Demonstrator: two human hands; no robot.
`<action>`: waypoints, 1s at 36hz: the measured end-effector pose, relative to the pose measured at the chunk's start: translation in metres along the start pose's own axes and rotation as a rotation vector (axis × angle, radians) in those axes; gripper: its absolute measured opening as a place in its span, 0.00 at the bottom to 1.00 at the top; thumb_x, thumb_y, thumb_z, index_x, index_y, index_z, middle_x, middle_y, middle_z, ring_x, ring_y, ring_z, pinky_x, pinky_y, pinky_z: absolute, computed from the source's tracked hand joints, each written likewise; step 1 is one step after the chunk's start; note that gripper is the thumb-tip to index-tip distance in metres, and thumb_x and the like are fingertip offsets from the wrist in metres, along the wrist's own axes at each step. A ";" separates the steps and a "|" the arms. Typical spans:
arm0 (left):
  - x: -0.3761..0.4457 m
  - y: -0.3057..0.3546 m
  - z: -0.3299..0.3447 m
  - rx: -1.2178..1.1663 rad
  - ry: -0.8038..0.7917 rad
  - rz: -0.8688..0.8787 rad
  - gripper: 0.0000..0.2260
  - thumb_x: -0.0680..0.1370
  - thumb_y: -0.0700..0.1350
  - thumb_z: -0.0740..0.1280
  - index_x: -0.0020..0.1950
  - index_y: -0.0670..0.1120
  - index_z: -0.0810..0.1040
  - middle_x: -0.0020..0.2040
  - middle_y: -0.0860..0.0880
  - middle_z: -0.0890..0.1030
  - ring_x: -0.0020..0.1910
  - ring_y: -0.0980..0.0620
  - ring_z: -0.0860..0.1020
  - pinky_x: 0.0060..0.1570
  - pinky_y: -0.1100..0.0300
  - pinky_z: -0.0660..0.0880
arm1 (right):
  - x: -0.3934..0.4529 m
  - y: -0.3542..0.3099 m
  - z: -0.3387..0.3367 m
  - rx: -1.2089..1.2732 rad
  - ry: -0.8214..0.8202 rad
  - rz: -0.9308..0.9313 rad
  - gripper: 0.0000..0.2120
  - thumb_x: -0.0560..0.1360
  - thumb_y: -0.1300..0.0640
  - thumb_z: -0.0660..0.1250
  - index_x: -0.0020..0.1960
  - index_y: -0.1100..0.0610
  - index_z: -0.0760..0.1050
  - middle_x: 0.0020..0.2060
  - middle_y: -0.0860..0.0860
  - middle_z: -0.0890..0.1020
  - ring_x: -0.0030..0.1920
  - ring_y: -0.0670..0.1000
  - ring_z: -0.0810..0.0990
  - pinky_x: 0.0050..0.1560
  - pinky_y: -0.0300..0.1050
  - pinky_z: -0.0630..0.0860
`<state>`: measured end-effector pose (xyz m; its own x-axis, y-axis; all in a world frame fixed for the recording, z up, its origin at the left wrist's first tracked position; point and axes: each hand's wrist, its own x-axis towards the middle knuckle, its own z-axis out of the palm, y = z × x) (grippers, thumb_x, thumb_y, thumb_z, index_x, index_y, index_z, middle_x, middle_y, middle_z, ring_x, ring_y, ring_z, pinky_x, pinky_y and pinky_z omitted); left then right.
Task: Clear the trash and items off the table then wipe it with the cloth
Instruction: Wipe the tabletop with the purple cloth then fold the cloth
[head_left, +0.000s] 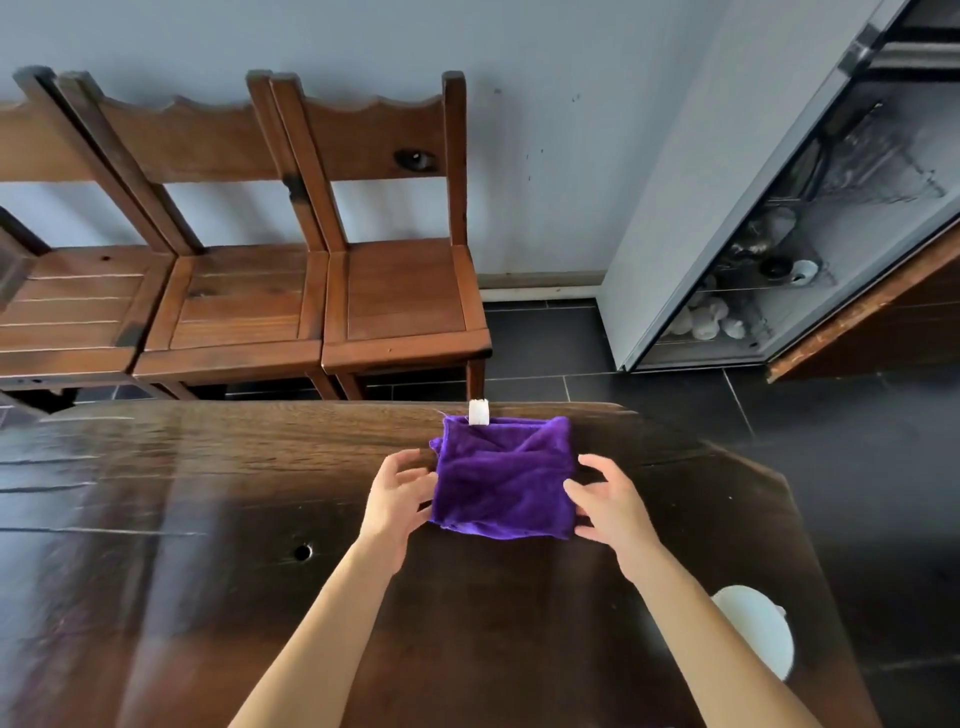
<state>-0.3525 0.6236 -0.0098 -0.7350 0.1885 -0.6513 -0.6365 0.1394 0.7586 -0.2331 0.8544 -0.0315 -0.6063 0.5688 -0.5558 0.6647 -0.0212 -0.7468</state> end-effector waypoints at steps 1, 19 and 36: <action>-0.004 -0.004 0.000 0.057 0.021 0.004 0.21 0.80 0.37 0.71 0.71 0.47 0.72 0.62 0.41 0.79 0.58 0.42 0.82 0.62 0.42 0.79 | -0.003 0.005 0.003 -0.065 0.001 -0.017 0.22 0.78 0.54 0.73 0.68 0.45 0.71 0.50 0.48 0.81 0.50 0.50 0.82 0.41 0.42 0.83; -0.029 -0.062 0.001 0.889 0.030 0.227 0.23 0.83 0.35 0.60 0.76 0.53 0.74 0.56 0.50 0.73 0.53 0.54 0.75 0.61 0.58 0.76 | -0.054 0.035 0.008 -0.505 0.121 -0.301 0.16 0.80 0.65 0.68 0.67 0.55 0.80 0.51 0.53 0.77 0.48 0.47 0.77 0.53 0.35 0.73; -0.104 -0.027 -0.009 1.201 0.103 0.462 0.20 0.86 0.52 0.60 0.79 0.56 0.69 0.78 0.48 0.68 0.78 0.48 0.63 0.72 0.49 0.67 | -0.096 -0.006 -0.028 -0.505 0.001 -0.154 0.21 0.83 0.54 0.65 0.75 0.53 0.70 0.61 0.53 0.81 0.56 0.50 0.80 0.59 0.45 0.77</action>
<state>-0.2614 0.5919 0.0375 -0.8781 0.3855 -0.2833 0.2485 0.8736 0.4185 -0.1670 0.8227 0.0362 -0.7131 0.5350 -0.4530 0.6958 0.4613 -0.5505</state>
